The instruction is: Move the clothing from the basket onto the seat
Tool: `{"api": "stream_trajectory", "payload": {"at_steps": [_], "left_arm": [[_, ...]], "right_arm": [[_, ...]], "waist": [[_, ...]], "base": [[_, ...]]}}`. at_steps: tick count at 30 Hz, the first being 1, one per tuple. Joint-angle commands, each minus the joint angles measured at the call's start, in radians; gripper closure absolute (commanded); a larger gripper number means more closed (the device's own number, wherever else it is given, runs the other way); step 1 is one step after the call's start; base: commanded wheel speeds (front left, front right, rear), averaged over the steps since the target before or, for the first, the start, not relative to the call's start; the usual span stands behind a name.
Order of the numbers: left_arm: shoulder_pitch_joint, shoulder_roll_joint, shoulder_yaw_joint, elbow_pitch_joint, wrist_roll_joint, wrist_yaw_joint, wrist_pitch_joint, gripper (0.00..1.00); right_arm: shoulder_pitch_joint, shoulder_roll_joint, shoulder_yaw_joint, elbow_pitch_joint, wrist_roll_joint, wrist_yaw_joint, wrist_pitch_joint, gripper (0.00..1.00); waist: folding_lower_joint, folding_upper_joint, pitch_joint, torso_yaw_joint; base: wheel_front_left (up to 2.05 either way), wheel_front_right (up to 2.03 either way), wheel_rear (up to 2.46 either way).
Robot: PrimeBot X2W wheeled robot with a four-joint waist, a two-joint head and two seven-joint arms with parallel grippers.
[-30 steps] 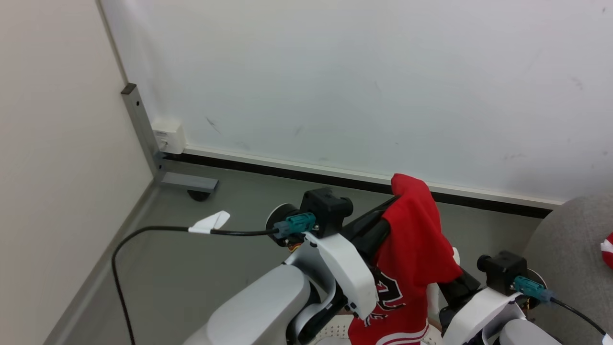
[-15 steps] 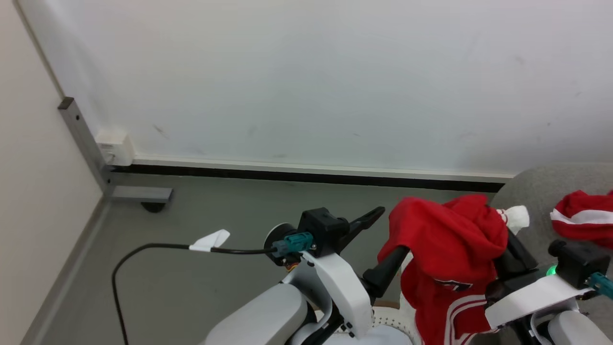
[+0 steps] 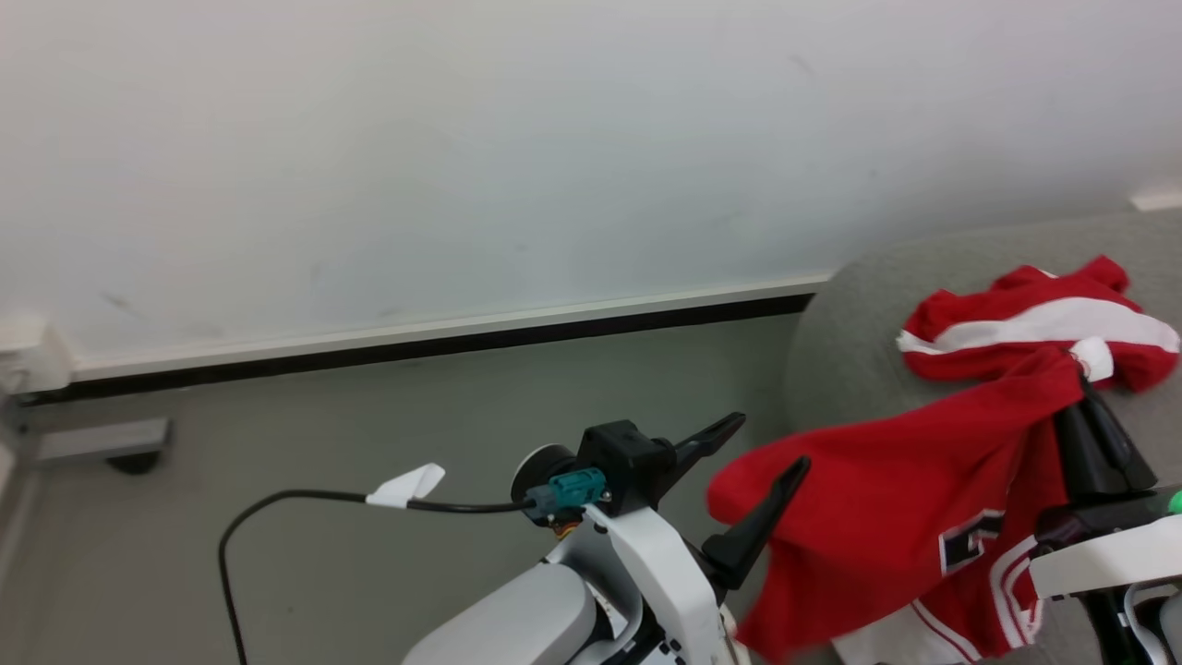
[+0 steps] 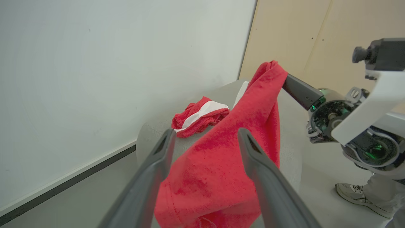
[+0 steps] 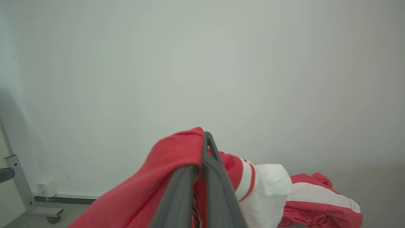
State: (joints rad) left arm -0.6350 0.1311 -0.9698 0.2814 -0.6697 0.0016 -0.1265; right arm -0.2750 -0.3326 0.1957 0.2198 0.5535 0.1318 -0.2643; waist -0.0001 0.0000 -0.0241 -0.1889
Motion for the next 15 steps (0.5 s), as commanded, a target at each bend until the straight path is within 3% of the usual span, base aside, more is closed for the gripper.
{"api": "stream_trajectory", "payload": {"at_steps": [1,8,15], "left_arm": [[0.007,0.002,0.002,-0.002,0.014,0.002,-0.007,0.00],[0.000,-0.002,-0.013,-0.007,0.024,-0.008,-0.036,0.00],[0.006,-0.016,-0.038,0.015,0.041,-0.013,-0.060,0.00]], "right_arm": [[0.019,-0.007,-0.007,-0.008,-0.006,-0.002,0.000,1.00],[0.043,-0.023,-0.072,-0.060,-0.029,-0.002,0.000,1.00],[0.072,-0.031,-0.132,-0.092,-0.038,-0.002,0.000,1.00]], "waist": [[0.0001,0.0000,0.010,-0.053],[0.0001,0.0000,0.023,-0.162],[0.0001,0.0000,0.034,-0.218]], "base": [[0.00,0.00,0.00],[0.00,0.00,0.00],[0.00,0.00,0.00]]}}
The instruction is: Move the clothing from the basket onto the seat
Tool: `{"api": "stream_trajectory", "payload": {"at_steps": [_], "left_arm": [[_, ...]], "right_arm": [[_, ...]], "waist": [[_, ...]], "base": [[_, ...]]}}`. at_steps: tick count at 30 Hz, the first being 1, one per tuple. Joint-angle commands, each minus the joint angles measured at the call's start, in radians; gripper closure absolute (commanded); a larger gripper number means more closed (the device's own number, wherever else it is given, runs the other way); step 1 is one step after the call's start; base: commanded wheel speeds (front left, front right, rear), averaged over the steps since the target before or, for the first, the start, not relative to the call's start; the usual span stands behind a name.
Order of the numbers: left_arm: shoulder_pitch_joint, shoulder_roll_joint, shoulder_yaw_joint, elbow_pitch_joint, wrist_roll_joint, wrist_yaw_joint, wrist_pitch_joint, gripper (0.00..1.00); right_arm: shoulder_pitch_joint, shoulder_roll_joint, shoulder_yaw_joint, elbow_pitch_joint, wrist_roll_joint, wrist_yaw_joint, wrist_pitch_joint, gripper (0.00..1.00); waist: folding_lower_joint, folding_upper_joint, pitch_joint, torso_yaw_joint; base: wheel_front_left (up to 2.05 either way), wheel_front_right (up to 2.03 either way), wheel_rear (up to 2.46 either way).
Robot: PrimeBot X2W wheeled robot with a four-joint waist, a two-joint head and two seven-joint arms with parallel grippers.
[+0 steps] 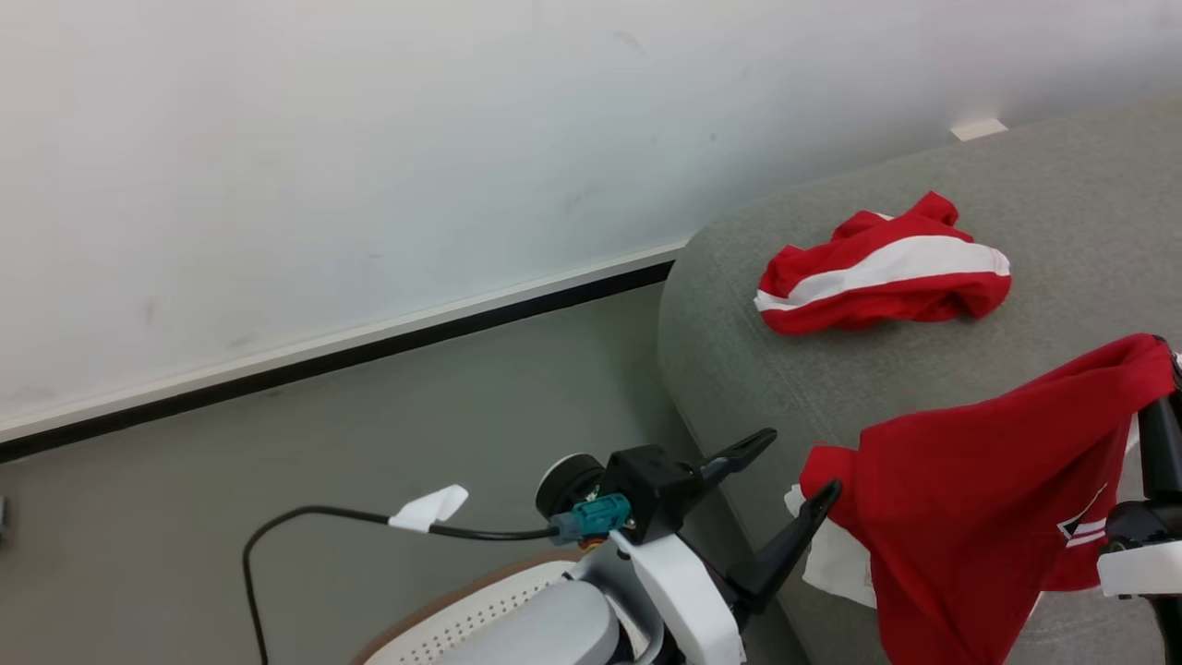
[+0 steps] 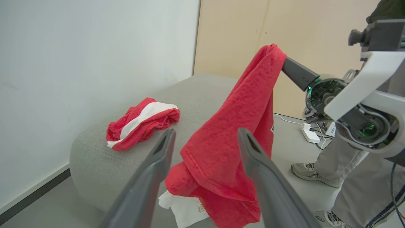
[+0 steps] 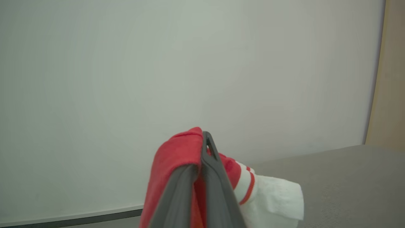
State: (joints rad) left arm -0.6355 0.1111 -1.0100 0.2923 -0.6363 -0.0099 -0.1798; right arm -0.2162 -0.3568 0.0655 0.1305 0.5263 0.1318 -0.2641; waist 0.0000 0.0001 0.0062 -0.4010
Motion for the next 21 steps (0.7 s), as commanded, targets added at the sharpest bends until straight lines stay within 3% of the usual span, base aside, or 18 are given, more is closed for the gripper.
{"api": "stream_trajectory", "payload": {"at_steps": [1,11,21], "left_arm": [[0.005,0.002,0.001,0.007,0.008,-0.002,-0.009,0.00],[-0.015,0.001,-0.001,0.029,0.020,0.009,-0.028,0.00],[-0.111,0.043,-0.011,-0.015,0.084,0.003,-0.012,0.00]], "right_arm": [[0.017,-0.007,-0.003,-0.006,-0.012,-0.002,0.000,1.00],[-0.037,-0.022,0.012,-0.019,0.012,-0.002,0.001,1.00],[-0.281,-0.113,-0.023,0.066,0.068,-0.002,0.033,1.00]], "waist": [[0.0000,-0.0001,0.005,-0.009],[0.0000,-0.0001,0.027,-0.017],[0.0000,-0.0001,0.255,0.054]], "base": [[0.00,0.00,0.00],[0.00,0.00,0.00],[0.00,0.00,0.00]]}}
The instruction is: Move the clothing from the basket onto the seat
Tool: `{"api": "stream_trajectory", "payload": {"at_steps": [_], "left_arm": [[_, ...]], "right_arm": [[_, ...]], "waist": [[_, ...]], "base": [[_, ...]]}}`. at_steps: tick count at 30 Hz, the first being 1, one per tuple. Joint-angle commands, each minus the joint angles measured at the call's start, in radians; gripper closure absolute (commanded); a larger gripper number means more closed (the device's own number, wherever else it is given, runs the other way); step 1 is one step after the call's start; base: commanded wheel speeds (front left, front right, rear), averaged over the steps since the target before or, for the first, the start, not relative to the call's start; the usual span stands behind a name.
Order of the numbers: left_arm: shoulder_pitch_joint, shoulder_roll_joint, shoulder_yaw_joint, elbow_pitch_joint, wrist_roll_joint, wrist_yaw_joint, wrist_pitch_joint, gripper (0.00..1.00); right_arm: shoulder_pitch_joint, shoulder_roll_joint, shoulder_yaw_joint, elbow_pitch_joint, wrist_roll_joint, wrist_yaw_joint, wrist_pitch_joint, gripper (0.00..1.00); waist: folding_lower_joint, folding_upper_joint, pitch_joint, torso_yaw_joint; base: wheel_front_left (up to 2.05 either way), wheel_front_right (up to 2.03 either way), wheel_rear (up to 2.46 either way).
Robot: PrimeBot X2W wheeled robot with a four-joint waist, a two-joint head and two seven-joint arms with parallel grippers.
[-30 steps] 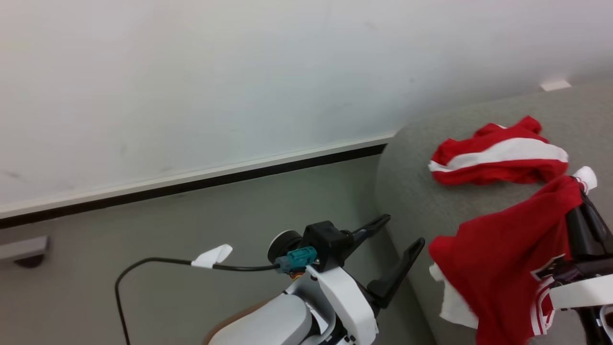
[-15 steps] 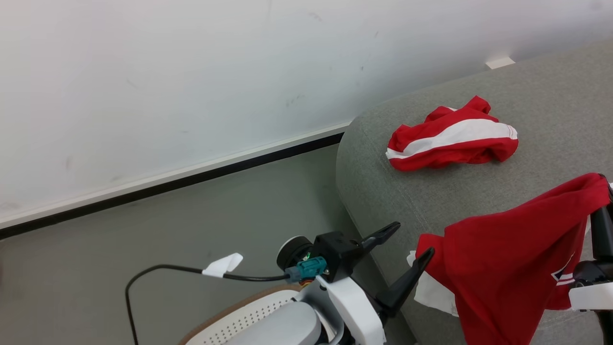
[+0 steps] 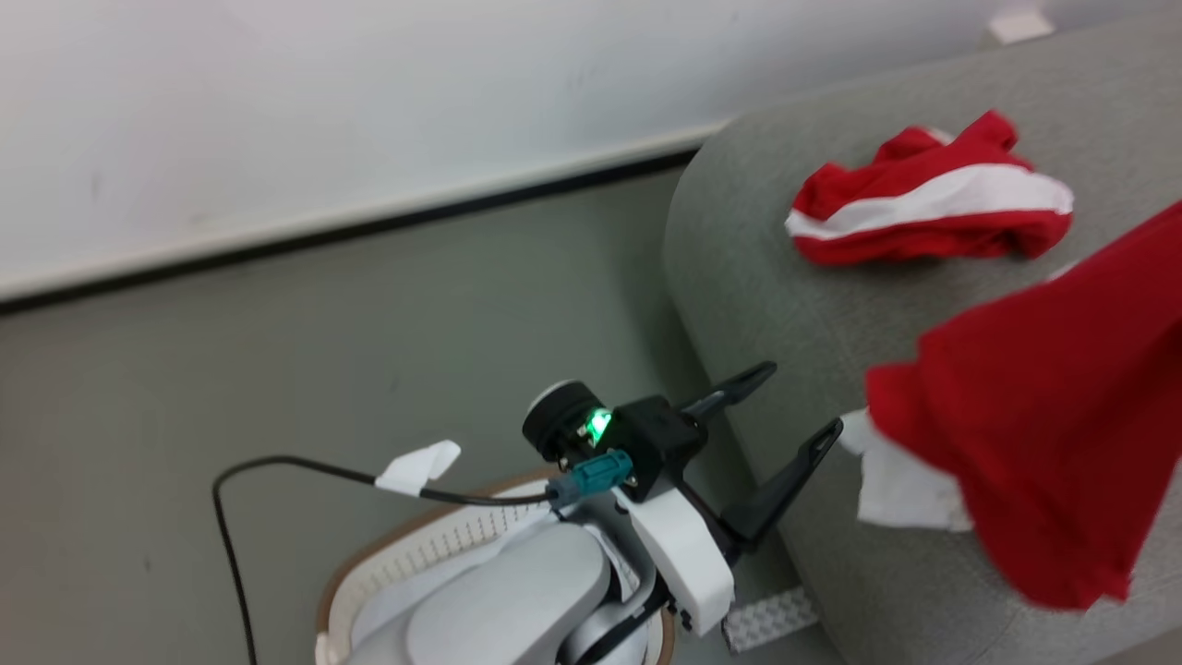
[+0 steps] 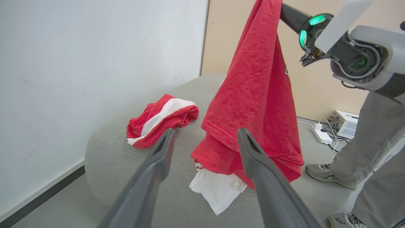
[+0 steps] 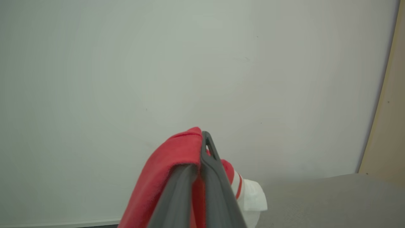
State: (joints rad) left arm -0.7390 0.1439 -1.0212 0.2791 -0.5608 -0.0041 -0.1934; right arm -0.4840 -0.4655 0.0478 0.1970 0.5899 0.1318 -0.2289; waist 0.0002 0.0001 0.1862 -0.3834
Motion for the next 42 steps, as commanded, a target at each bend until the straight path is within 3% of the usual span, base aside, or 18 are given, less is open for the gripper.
{"api": "stream_trajectory", "payload": {"at_steps": [1,13,18,24,25,26,27,35,42], "left_arm": [[-0.017,0.013,-0.001,-0.006,0.014,-0.002,0.004,0.00],[-0.115,0.062,0.018,-0.063,0.043,-0.012,0.019,0.00],[-0.136,0.073,0.026,-0.072,0.047,-0.014,0.009,0.00],[-0.137,0.073,0.025,-0.053,0.040,-0.019,-0.001,0.00],[-0.137,0.071,0.025,-0.049,0.037,-0.019,-0.003,0.00],[-0.137,0.070,0.026,-0.045,0.034,-0.017,-0.005,0.00],[-0.136,0.069,0.029,-0.043,0.032,-0.015,-0.008,0.00],[-0.090,0.064,0.029,-0.009,0.006,-0.010,-0.022,0.00],[-0.013,0.054,0.060,0.029,-0.035,0.003,-0.056,0.00]], "right_arm": [[-0.040,-0.016,-0.016,0.019,0.007,-0.002,0.001,1.00],[-0.283,-0.191,-0.202,0.232,-0.011,-0.002,0.066,1.00],[-0.268,-0.201,-0.164,0.372,-0.035,-0.002,0.139,1.00],[-0.243,-0.164,-0.139,0.582,0.003,-0.002,0.232,1.00],[-0.235,-0.156,-0.132,0.612,0.006,-0.002,0.245,0.75],[-0.230,-0.148,-0.120,0.629,0.008,-0.002,0.252,0.23],[-0.232,-0.147,-0.114,0.644,0.012,-0.002,0.254,0.00],[-0.241,-0.152,-0.046,0.696,0.013,-0.002,0.291,0.00],[-0.215,-0.206,0.057,0.613,-0.003,-0.002,0.344,0.00]], "waist": [[-0.0002,-0.0001,0.097,0.044],[-0.0002,-0.0001,0.357,0.136],[-0.0002,-0.0001,0.428,0.171],[-0.0002,-0.0001,0.442,0.191],[-0.0002,-0.0001,0.438,0.193],[-0.0002,-0.0001,0.434,0.195],[-0.0002,-0.0001,0.427,0.196],[-0.0002,-0.0001,0.333,0.174],[-0.0002,-0.0001,0.159,0.160]], "base": [[0.00,0.00,0.00],[0.00,0.00,0.00],[0.00,0.00,0.00],[0.00,0.00,0.00],[0.00,0.00,0.00],[0.00,0.00,0.00],[0.00,0.00,0.00],[0.00,0.00,0.00],[0.00,0.00,0.00]]}}
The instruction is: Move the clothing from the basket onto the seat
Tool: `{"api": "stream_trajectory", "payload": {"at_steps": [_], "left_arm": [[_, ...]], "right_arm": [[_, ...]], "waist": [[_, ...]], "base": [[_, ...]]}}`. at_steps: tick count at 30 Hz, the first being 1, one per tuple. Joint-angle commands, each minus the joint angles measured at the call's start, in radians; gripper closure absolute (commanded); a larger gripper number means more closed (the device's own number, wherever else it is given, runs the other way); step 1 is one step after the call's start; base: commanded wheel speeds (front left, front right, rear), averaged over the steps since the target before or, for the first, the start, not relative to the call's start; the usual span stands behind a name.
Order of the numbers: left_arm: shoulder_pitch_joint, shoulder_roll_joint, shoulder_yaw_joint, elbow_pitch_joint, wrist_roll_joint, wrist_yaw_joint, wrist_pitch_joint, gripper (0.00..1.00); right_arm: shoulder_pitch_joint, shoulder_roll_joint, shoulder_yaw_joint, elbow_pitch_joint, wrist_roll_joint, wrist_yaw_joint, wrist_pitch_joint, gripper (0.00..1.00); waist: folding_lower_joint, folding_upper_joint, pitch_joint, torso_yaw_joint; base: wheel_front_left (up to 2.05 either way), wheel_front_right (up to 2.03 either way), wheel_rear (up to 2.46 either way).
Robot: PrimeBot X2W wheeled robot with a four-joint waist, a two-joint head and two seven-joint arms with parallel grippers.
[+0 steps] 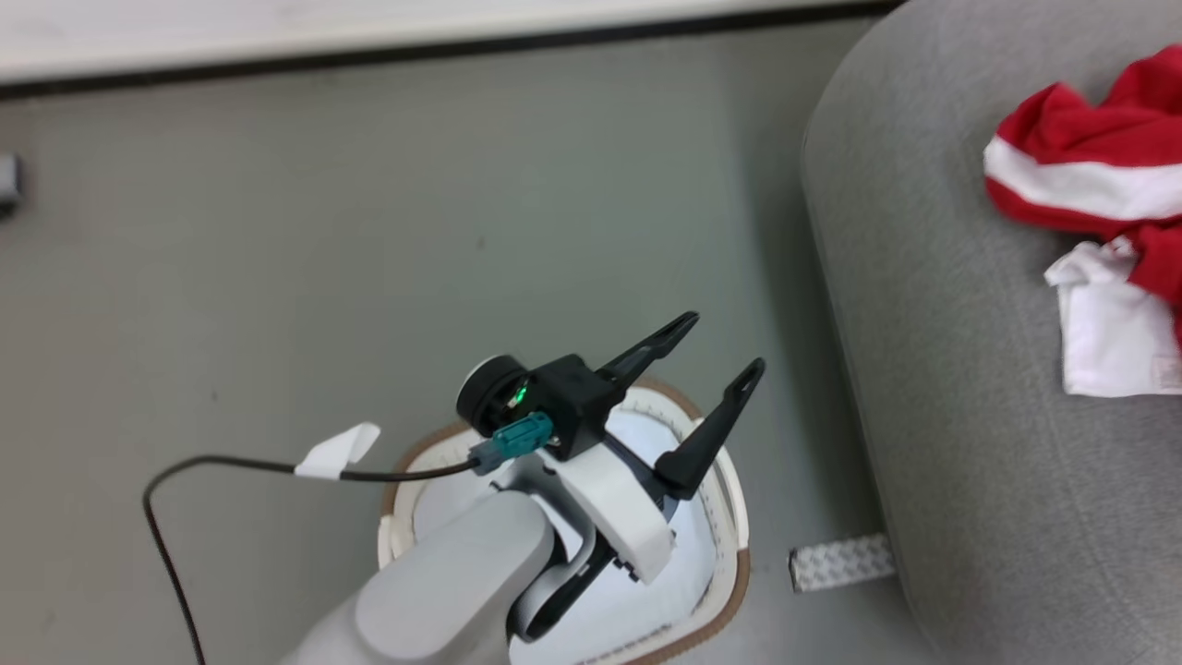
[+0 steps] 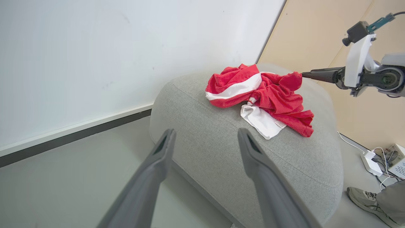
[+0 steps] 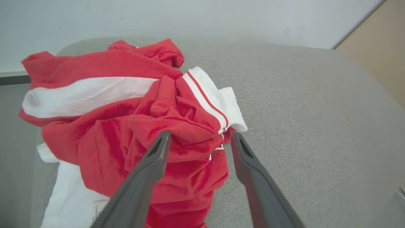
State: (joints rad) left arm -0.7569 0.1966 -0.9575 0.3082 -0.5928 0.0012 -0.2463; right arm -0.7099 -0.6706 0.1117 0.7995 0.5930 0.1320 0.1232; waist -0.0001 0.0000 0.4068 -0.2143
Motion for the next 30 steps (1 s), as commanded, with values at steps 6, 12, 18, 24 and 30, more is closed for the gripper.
{"api": "stream_trajectory", "payload": {"at_steps": [6,12,18,24,30], "left_arm": [[0.096,0.009,0.060,0.016,-0.050,0.029,-0.015,0.00],[0.199,0.041,0.179,0.007,-0.088,0.075,-0.018,0.00],[0.288,0.108,0.305,-0.019,-0.043,0.147,-0.018,0.00],[0.404,0.148,0.438,-0.057,0.001,0.198,-0.018,0.00],[0.578,0.109,0.608,-0.118,0.047,0.192,-0.018,0.00]], "right_arm": [[0.055,-0.058,0.054,-0.149,-0.021,-0.002,0.054,0.00],[0.122,-0.050,0.063,-0.344,-0.001,-0.003,0.051,0.00],[0.246,0.032,-0.004,-0.484,-0.011,-0.003,-0.032,0.00],[0.429,0.189,-0.082,-0.568,-0.044,-0.003,-0.163,0.00],[0.573,0.343,-0.080,-0.589,-0.099,-0.003,-0.300,0.00]], "waist": [[0.0001,0.0000,-0.218,0.004],[0.0001,0.0000,-0.375,0.040],[0.0001,0.0000,-0.445,0.095],[0.0001,0.0000,-0.478,0.146],[0.0001,0.0000,-0.488,0.169]], "base": [[0.00,0.00,0.00],[0.00,0.00,0.00],[0.00,0.00,0.00],[0.00,0.00,0.00],[0.00,0.00,0.00]]}}
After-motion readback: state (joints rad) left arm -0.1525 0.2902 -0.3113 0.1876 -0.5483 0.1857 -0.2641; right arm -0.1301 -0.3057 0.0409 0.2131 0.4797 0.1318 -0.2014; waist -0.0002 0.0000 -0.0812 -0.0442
